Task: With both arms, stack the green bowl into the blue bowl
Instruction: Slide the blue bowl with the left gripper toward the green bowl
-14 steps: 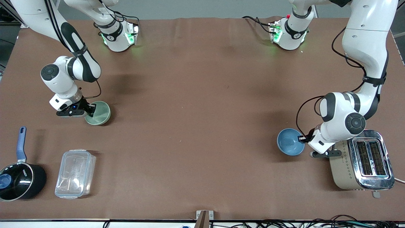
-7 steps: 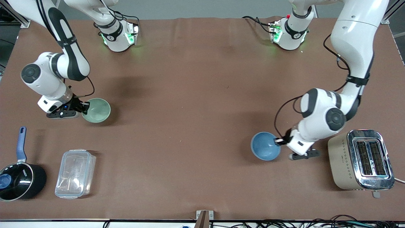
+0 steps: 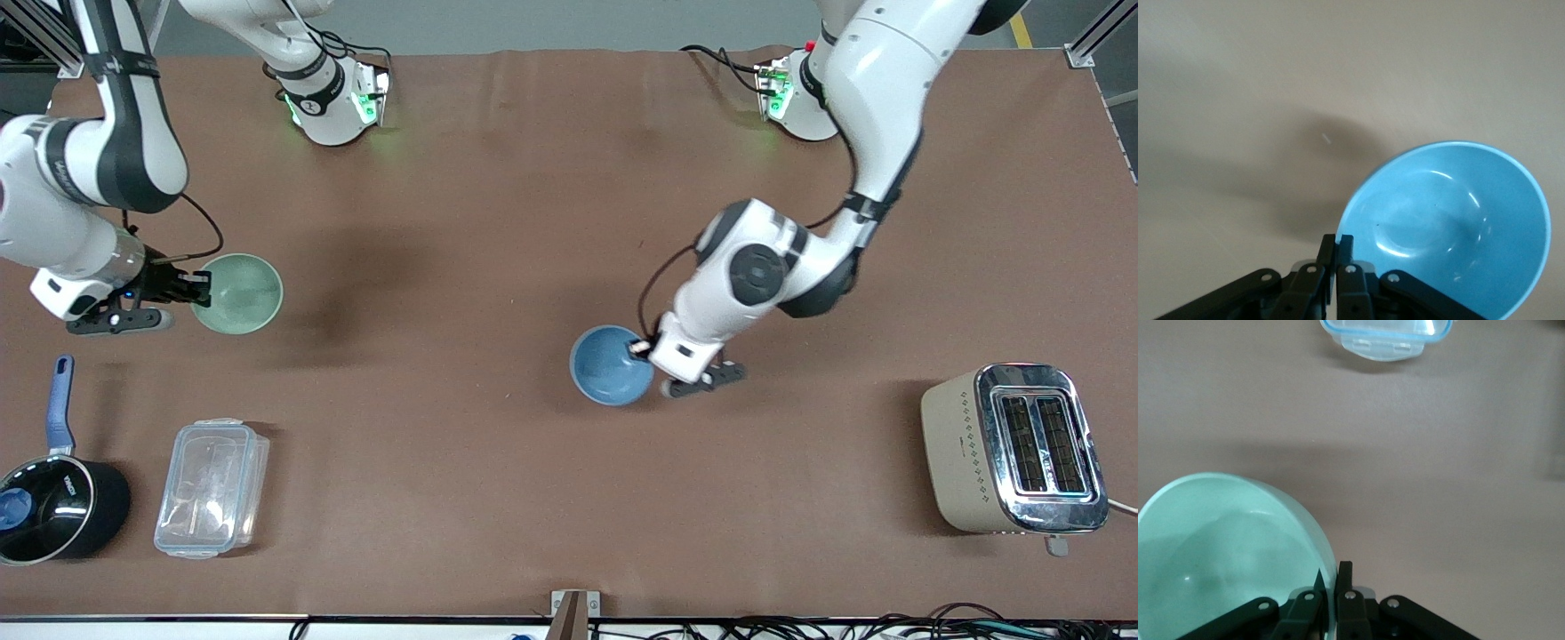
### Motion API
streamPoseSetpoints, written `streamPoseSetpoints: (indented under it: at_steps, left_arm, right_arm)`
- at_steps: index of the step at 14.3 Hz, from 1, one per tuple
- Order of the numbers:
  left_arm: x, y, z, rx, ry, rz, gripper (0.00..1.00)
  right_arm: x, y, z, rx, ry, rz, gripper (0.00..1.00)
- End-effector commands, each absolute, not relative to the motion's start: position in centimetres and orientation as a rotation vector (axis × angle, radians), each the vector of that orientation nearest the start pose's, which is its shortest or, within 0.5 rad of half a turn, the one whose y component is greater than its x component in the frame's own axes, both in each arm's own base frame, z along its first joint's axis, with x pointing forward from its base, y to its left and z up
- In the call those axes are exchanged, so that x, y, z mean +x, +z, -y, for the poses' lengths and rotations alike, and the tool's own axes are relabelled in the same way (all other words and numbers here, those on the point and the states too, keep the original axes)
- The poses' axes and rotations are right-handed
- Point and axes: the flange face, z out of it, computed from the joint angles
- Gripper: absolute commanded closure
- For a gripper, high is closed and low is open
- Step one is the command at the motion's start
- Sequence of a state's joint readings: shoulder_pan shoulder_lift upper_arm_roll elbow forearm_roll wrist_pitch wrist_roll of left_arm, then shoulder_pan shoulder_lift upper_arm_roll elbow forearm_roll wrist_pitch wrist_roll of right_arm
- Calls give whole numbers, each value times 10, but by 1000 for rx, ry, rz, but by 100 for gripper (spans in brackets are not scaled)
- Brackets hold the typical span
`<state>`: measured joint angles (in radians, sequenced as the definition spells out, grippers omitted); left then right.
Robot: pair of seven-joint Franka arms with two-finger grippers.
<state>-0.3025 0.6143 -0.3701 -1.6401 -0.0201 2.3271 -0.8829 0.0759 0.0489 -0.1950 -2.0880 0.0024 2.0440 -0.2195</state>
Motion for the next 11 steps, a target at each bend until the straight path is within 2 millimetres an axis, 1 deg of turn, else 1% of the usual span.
streamPoseSetpoints:
  at_steps: [1, 2, 3, 5, 6, 7, 8, 10, 11]
  left_arm:
    - [552, 271, 449, -3334, 163, 576, 100]
    - [544, 268, 464, -3335, 167, 600, 100]
    - [537, 262, 473, -3325, 169, 604, 100]
    - [517, 251, 497, -3303, 166, 589, 100]
    - [514, 245, 500, -3281, 148, 602, 100]
    - [507, 239, 506, -3271, 149, 594, 100]
    - [503, 231, 509, -3259, 161, 598, 100]
    - [497, 229, 514, -3251, 148, 585, 99]
    - [494, 227, 517, -3249, 141, 572, 93]
  right_arm:
    - [553, 427, 33, -3112, 171, 110, 100]
    - [556, 437, 17, -3114, 174, 99, 100]
    - [558, 444, 6, -3116, 183, 69, 100]
    - [561, 454, -22, -3122, 176, 27, 100]
    - [561, 458, -37, -3125, 165, -11, 100]
    - [561, 459, -58, -3127, 159, -37, 100]
    - [562, 463, -74, -3128, 145, -40, 100]
    - [564, 473, -93, -3125, 113, -52, 100]
    - [565, 477, -100, -3124, 100, -52, 100]
